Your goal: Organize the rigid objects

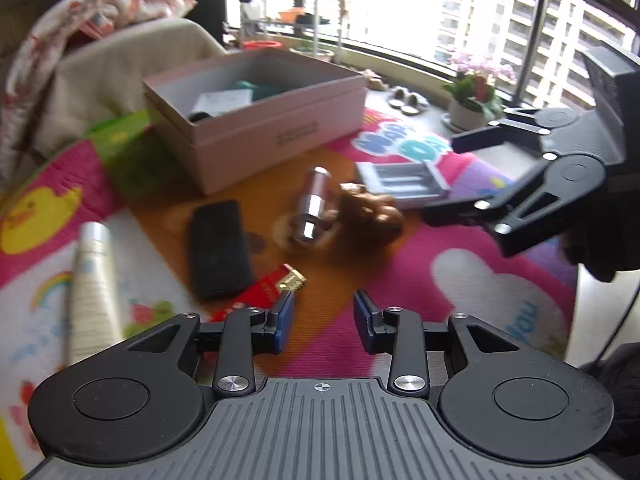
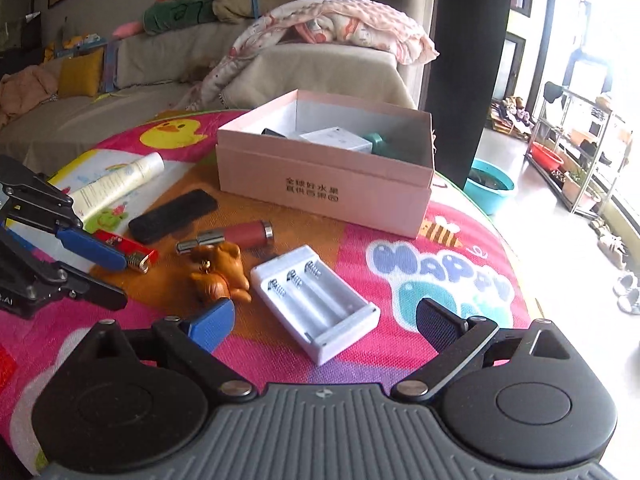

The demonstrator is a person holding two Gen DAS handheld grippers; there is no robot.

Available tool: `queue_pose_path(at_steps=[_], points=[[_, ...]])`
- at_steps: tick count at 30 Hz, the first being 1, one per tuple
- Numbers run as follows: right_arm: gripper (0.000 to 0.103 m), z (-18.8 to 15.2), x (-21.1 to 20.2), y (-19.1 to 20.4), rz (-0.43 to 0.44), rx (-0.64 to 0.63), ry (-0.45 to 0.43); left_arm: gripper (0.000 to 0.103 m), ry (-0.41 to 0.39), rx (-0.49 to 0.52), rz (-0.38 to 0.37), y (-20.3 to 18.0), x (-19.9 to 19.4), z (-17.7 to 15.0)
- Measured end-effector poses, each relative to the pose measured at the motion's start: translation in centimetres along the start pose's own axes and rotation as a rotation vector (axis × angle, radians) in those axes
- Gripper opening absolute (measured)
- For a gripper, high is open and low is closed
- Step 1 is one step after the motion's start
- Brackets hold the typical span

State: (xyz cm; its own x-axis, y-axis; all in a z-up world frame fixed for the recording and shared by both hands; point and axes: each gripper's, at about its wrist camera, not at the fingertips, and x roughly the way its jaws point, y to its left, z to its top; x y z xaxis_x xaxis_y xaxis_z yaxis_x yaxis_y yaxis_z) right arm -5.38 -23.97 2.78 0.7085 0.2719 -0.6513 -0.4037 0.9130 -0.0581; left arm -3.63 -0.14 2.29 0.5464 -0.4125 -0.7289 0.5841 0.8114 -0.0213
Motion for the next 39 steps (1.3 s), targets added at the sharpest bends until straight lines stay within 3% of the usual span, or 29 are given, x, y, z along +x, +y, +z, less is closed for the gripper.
queue_pose_path(at_steps=[5, 9, 12, 15, 20, 23, 27, 30, 34, 37, 39], points=[[0.098, -0.3, 0.2, -0.1, 0.002, 0.005, 0.005, 0.036, -0.04, -0.1, 0.043, 3.5, -1.4, 0.2], [0.098, -0.6, 0.9, -0.7, 0.014, 0.048, 0.032, 0.036, 0.003, -0.208, -0.041, 5.7, -0.7, -0.5], [0.098, -0.9, 1.6, -1.3, 0.045, 0.109, 0.064, 0.037, 0.035, -0.199, -0.084, 5.0, -0.1, -1.0], [0.102, -1.2, 1.6, -1.7, 0.07, 0.144, 0.056, 0.037, 0.025, -0.159, -0.058, 3.5, 0.2, -1.0], [0.103, -1.2, 1.9, -1.3, 0.063, 0.138, 0.071, 0.04, 0.011, -0.263, -0.047, 3.4, 1.0, -0.3], [0.103, -0.8, 2.2, -0.7, 0.039, 0.11, 0.102, 0.04, 0.001, -0.258, -0.012, 2.6, 0.9, -0.4], [0.103, -0.2, 2.3, -0.3, 0.014, 0.099, 0.132, 0.026, -0.019, -0.279, 0.063, 1.6, 0.4, -1.2], [0.101, 0.0, 0.9, 0.7, -0.037, 0.092, 0.05, 0.026, -0.017, -0.304, 0.077, 1.4, 0.1, -1.5], [0.101, 0.7, -0.3, 3.8, -0.095, -0.064, -0.107, 0.026, -0.016, -0.298, 0.101, 0.7, -0.1, -1.7], [0.088, 1.4, 0.5, 5.5, -0.009, -0.13, -0.092, 0.027, -0.038, -0.297, 0.109, 0.5, -0.1, -1.9], [0.075, 1.8, 1.8, 6.3, -0.017, -0.146, -0.073, 0.027, -0.056, -0.289, 0.111, 0.4, -0.1, -2.2]])
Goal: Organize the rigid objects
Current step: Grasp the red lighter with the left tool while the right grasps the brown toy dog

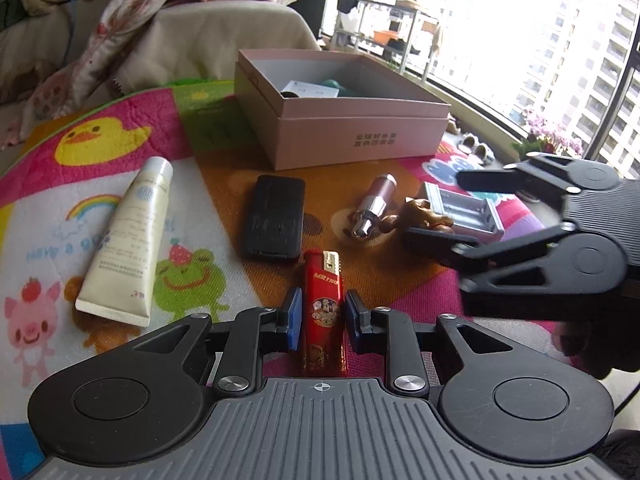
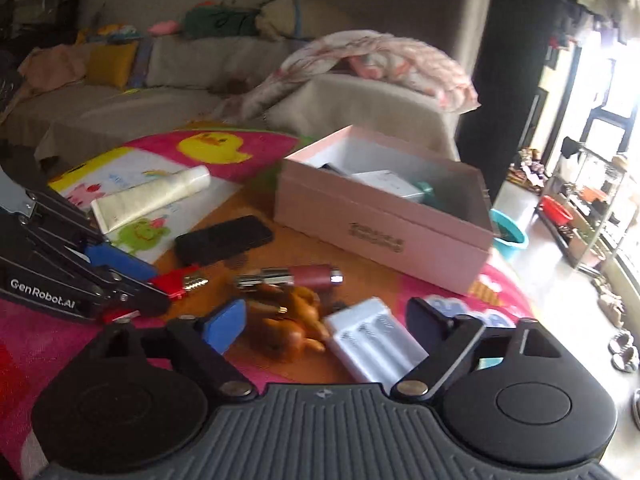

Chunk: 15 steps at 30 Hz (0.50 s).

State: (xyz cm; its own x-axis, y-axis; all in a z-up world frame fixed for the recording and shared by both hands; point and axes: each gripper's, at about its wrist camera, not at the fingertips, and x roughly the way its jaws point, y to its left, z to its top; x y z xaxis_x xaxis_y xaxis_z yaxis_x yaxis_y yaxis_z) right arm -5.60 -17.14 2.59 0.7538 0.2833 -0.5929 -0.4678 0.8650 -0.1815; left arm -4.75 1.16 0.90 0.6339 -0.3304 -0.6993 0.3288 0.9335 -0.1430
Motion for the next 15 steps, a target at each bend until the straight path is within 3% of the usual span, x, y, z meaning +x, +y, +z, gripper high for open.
queue_pose_path(at_steps=[1, 3, 5, 9, 12, 15], points=[[0.07, 0.2, 0.6, 0.2, -0.003, -0.003, 0.01, 0.027, -0.005, 0.012, 0.005, -0.2, -0.1, -0.1], [0.05, 0.5, 1.8, 0.5, 0.015, -0.008, 0.045, 0.027, -0.01, 0.036, 0.022, -0.6, -0.1, -0.3], [0.04, 0.6, 1.8, 1.2, 0.014, -0.049, 0.047, 0.027, -0.014, 0.056, 0.035, -1.0, -0.3, -0.4], [0.028, 0.4, 0.8, 1.0, 0.017, -0.083, 0.072, 0.026, -0.046, 0.071, 0.007, -1.7, -0.7, -1.1], [0.025, 0.5, -0.9, -0.5, 0.055, -0.014, 0.086, 0.026, -0.063, 0.12, 0.028, -2.6, -1.0, -1.6], [0.022, 0.7, -2.4, -1.8, 0.056, 0.031, 0.082, 0.026, -0.069, 0.118, -0.004, -2.7, -1.3, -1.2]])
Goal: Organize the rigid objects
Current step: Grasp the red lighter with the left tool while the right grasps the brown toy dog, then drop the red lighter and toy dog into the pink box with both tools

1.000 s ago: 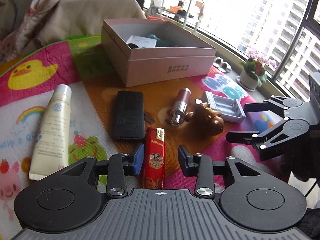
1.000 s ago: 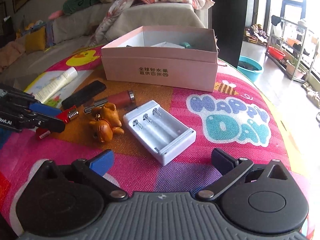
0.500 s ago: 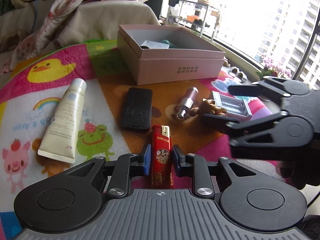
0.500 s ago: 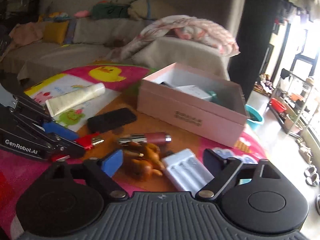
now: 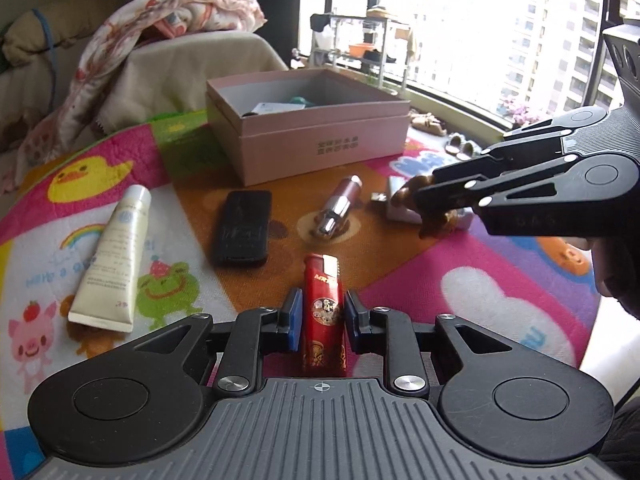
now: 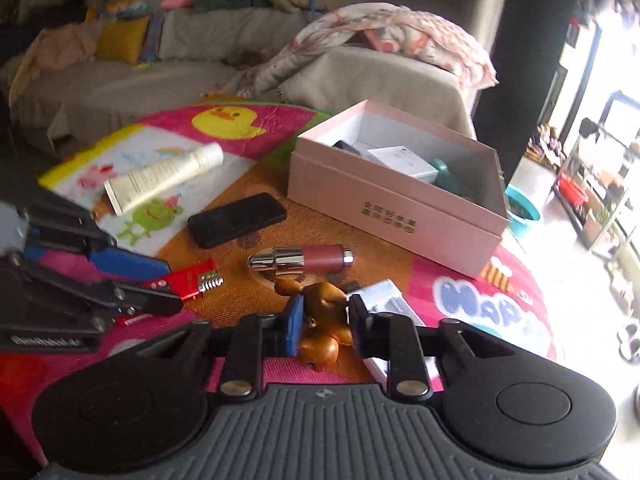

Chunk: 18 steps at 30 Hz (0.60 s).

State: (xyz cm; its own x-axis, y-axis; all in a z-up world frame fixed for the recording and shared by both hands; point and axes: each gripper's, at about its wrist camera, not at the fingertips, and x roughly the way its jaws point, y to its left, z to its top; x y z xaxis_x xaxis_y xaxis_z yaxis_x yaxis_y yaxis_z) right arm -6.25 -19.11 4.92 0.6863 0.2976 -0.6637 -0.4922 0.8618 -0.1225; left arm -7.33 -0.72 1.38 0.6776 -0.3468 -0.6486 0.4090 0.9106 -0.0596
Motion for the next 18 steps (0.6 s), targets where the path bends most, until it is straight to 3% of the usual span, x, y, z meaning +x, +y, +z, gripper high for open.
queue_pose_path(at_steps=[5, 12, 18], points=[[0.022, 0.5, -2.0, -1.9, -0.033, 0.041, -0.041, 0.026, -0.066, 0.021, -0.016, -0.1, -1.5, 2.2], [0.022, 2.5, -4.1, -4.5, -0.033, 0.111, -0.126, 0.026, -0.206, 0.037, -0.023, 0.8, -3.6, 7.9], [0.022, 5.2, -4.0, -6.3, -0.057, 0.128, -0.203, 0.026, -0.311, 0.011, -0.024, 3.0, -0.7, 15.2]])
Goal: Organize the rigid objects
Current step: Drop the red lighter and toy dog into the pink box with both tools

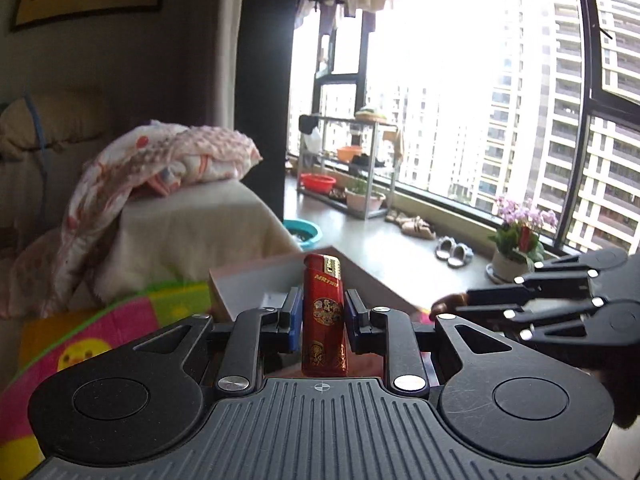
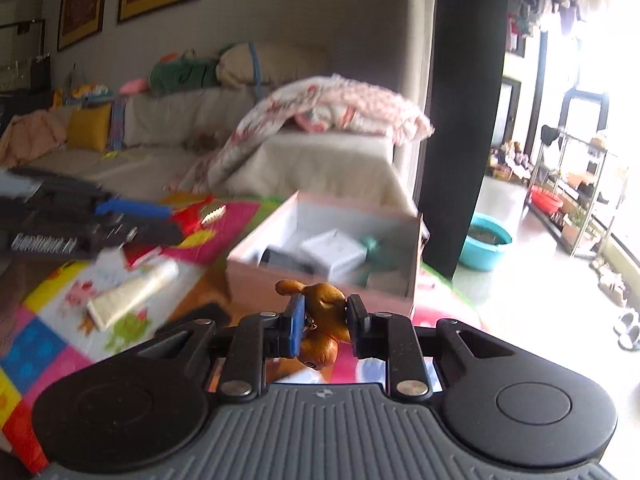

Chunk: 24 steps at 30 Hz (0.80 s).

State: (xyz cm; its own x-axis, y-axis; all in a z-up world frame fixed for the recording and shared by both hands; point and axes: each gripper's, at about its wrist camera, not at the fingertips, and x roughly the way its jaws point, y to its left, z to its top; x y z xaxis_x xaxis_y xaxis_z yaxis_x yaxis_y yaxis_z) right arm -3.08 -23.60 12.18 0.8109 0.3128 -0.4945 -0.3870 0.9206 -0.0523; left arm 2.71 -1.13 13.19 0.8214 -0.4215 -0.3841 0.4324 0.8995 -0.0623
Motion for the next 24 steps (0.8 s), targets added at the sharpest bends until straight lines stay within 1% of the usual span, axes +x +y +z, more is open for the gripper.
queue_pose_path(at_steps=[2, 3, 5, 6, 7, 8, 9, 10, 11, 12, 14, 16, 19, 21, 24], points=[[0.022, 1.4, 1.4, -0.5, -0.006, 0.003, -0.03, 0.026, -0.011, -0.047, 0.026, 1.5, 3.5, 1.9], [0.022, 2.1, 2.4, -0.7, -0.012, 0.014, -0.039, 0.026, 0.0, -0.072, 0.035, 2.3, 5.6, 2.7], [0.022, 3.6, 4.8, -1.0, -0.027, 0.043, -0.055, 0.026, 0.07, -0.151, 0.025, 4.2, 10.2, 3.9], [0.023, 4.2, 6.1, -1.1, -0.03, 0.051, -0.058, 0.026, 0.117, -0.194, 0.023, 5.0, 12.3, 4.0], [0.026, 4.6, 7.2, -1.1, -0.037, 0.054, -0.047, 0.026, 0.149, -0.234, 0.038, 5.8, 14.1, 3.5], [0.036, 4.8, 7.9, -1.1, -0.044, 0.053, -0.027, 0.026, 0.165, -0.259, 0.059, 6.3, 15.1, 3.1], [0.048, 4.8, 8.1, -0.9, -0.046, 0.044, -0.022, 0.026, 0.176, -0.268, 0.079, 6.8, 15.7, 2.5], [0.054, 4.4, 7.7, -0.7, -0.045, 0.032, -0.033, 0.026, 0.179, -0.267, 0.089, 7.0, 15.8, 1.9], [0.067, 3.8, 7.1, -0.5, -0.049, 0.02, -0.05, 0.026, 0.174, -0.27, 0.096, 7.4, 15.6, 1.3], [0.077, 3.0, 6.5, -0.4, -0.056, 0.011, -0.066, 0.026, 0.167, -0.276, 0.104, 7.7, 14.9, 0.7], [0.086, 0.8, 5.3, -0.1, -0.07, -0.002, -0.071, 0.026, 0.158, -0.277, 0.105, 8.1, 12.7, -0.5], [0.086, -1.5, 4.8, 0.4, -0.074, -0.028, -0.029, 0.026, 0.152, -0.257, 0.137, 8.5, 9.6, -1.8], [0.086, -4.4, 4.8, 1.7, -0.075, -0.106, 0.047, 0.026, 0.153, -0.236, 0.21, 8.7, 5.2, -4.0], [0.086, -5.5, 4.7, 2.6, -0.056, -0.13, 0.068, 0.026, 0.151, -0.226, 0.263, 8.8, 2.4, -5.5], [0.086, -5.8, 4.8, 3.9, -0.012, -0.143, 0.083, 0.026, 0.15, -0.182, 0.353, 8.9, -1.1, -7.6]])
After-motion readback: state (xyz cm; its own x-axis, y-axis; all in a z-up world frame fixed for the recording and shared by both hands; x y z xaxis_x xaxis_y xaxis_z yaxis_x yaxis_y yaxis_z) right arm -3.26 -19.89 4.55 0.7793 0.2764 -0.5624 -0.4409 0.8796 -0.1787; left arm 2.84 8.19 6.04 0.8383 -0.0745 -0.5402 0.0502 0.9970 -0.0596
